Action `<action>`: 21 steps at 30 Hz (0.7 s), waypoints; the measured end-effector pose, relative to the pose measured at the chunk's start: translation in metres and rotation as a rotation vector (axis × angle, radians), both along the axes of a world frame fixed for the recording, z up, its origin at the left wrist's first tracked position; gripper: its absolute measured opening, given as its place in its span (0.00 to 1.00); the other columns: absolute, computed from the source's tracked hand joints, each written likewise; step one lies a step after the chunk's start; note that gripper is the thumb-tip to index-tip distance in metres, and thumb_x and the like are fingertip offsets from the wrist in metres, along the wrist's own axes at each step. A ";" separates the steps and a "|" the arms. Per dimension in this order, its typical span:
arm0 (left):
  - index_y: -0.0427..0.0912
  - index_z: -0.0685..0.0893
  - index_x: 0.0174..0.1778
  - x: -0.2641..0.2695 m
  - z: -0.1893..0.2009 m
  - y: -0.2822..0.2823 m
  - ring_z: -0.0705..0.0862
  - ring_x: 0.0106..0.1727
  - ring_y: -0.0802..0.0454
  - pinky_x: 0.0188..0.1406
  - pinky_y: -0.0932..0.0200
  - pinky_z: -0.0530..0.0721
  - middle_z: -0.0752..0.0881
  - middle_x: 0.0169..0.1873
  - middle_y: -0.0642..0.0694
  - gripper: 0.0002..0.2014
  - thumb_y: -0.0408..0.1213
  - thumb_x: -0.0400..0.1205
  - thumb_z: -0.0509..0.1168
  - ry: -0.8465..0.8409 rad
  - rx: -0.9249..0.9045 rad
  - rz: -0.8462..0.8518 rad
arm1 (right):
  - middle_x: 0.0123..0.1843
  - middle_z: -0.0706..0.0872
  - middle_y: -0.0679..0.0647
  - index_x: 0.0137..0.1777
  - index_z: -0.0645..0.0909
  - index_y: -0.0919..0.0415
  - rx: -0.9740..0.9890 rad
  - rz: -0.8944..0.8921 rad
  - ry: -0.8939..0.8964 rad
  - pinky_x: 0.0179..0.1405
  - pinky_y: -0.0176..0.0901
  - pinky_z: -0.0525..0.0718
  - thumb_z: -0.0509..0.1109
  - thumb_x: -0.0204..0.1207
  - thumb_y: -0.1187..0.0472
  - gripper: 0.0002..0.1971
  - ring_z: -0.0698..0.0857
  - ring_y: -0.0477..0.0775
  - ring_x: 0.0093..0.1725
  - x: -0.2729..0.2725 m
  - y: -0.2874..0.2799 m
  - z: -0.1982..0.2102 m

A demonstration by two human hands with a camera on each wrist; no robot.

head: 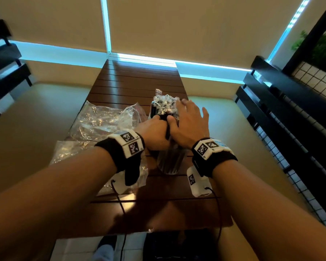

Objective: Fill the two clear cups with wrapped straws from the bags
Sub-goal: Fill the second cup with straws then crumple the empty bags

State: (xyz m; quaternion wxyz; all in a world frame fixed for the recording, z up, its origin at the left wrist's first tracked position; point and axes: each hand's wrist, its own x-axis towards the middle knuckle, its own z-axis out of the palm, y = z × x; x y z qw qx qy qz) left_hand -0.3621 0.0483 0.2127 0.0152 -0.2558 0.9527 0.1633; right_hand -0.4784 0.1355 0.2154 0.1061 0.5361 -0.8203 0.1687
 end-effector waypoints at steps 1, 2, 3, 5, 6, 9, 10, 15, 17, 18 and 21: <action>0.48 0.83 0.39 0.006 0.006 -0.004 0.84 0.43 0.48 0.41 0.52 0.86 0.84 0.39 0.48 0.15 0.56 0.70 0.64 -0.018 0.030 -0.016 | 0.79 0.69 0.54 0.79 0.67 0.50 -0.083 -0.013 -0.011 0.79 0.67 0.53 0.57 0.79 0.42 0.29 0.64 0.56 0.80 0.001 0.002 0.004; 0.47 0.83 0.36 0.013 0.011 -0.011 0.84 0.40 0.49 0.37 0.55 0.84 0.85 0.35 0.48 0.11 0.52 0.72 0.67 -0.048 0.053 0.009 | 0.76 0.72 0.53 0.76 0.71 0.50 -0.189 -0.013 0.009 0.77 0.66 0.58 0.59 0.78 0.42 0.27 0.67 0.56 0.77 0.005 0.004 0.009; 0.46 0.84 0.36 0.021 0.012 -0.019 0.85 0.40 0.48 0.36 0.56 0.83 0.86 0.35 0.48 0.08 0.47 0.74 0.69 -0.062 0.076 0.049 | 0.71 0.75 0.53 0.71 0.76 0.50 -0.291 0.008 0.051 0.73 0.63 0.65 0.61 0.77 0.43 0.24 0.71 0.56 0.73 0.011 0.005 0.013; 0.42 0.88 0.44 0.040 0.009 -0.038 0.86 0.46 0.47 0.45 0.52 0.87 0.89 0.42 0.45 0.06 0.40 0.76 0.70 -0.109 0.061 0.160 | 0.57 0.82 0.54 0.58 0.81 0.54 -0.389 0.144 0.136 0.55 0.53 0.74 0.62 0.76 0.50 0.15 0.78 0.58 0.58 0.027 0.002 0.018; 0.40 0.89 0.50 0.049 0.004 -0.046 0.86 0.49 0.46 0.51 0.50 0.87 0.89 0.47 0.43 0.10 0.39 0.76 0.70 -0.149 0.024 0.208 | 0.51 0.83 0.54 0.53 0.82 0.56 -0.355 0.243 0.145 0.46 0.48 0.73 0.61 0.76 0.53 0.12 0.80 0.58 0.51 0.037 -0.003 0.018; 0.39 0.85 0.63 0.076 -0.016 -0.062 0.85 0.59 0.42 0.59 0.49 0.86 0.86 0.61 0.39 0.21 0.39 0.74 0.70 -0.314 -0.068 0.275 | 0.47 0.84 0.55 0.52 0.82 0.60 0.072 0.405 0.155 0.36 0.45 0.71 0.65 0.78 0.63 0.07 0.85 0.61 0.46 0.066 -0.018 0.007; 0.41 0.80 0.69 0.085 -0.024 -0.065 0.82 0.63 0.41 0.61 0.50 0.84 0.80 0.68 0.38 0.26 0.40 0.74 0.70 -0.370 -0.083 0.293 | 0.49 0.85 0.56 0.53 0.82 0.60 0.241 0.410 0.198 0.36 0.47 0.73 0.65 0.78 0.65 0.07 0.85 0.63 0.50 0.074 -0.022 0.002; 0.44 0.57 0.84 0.120 -0.054 -0.072 0.77 0.71 0.37 0.60 0.54 0.80 0.62 0.79 0.34 0.44 0.36 0.75 0.74 -0.499 0.021 0.361 | 0.60 0.82 0.64 0.61 0.77 0.67 0.622 0.369 0.128 0.45 0.54 0.81 0.62 0.80 0.73 0.12 0.85 0.70 0.58 0.092 -0.036 -0.031; 0.39 0.52 0.85 0.129 -0.065 -0.072 0.79 0.69 0.40 0.56 0.57 0.79 0.69 0.77 0.34 0.49 0.37 0.74 0.78 -0.521 0.064 0.379 | 0.63 0.81 0.65 0.63 0.77 0.68 0.651 0.386 0.039 0.51 0.55 0.82 0.62 0.80 0.73 0.13 0.84 0.70 0.60 0.093 -0.043 -0.046; 0.38 0.53 0.84 0.135 -0.071 -0.073 0.79 0.68 0.41 0.55 0.58 0.79 0.74 0.74 0.34 0.50 0.38 0.73 0.79 -0.531 0.090 0.397 | 0.63 0.81 0.65 0.63 0.79 0.68 0.651 0.409 0.004 0.53 0.55 0.83 0.62 0.79 0.73 0.13 0.84 0.70 0.60 0.094 -0.049 -0.053; 0.41 0.53 0.84 0.156 -0.093 -0.079 0.76 0.72 0.40 0.65 0.50 0.79 0.72 0.76 0.37 0.57 0.42 0.67 0.84 -0.508 0.198 0.440 | 0.60 0.84 0.62 0.58 0.84 0.64 0.625 0.485 -0.100 0.55 0.52 0.84 0.62 0.78 0.70 0.12 0.85 0.65 0.58 0.103 -0.069 -0.073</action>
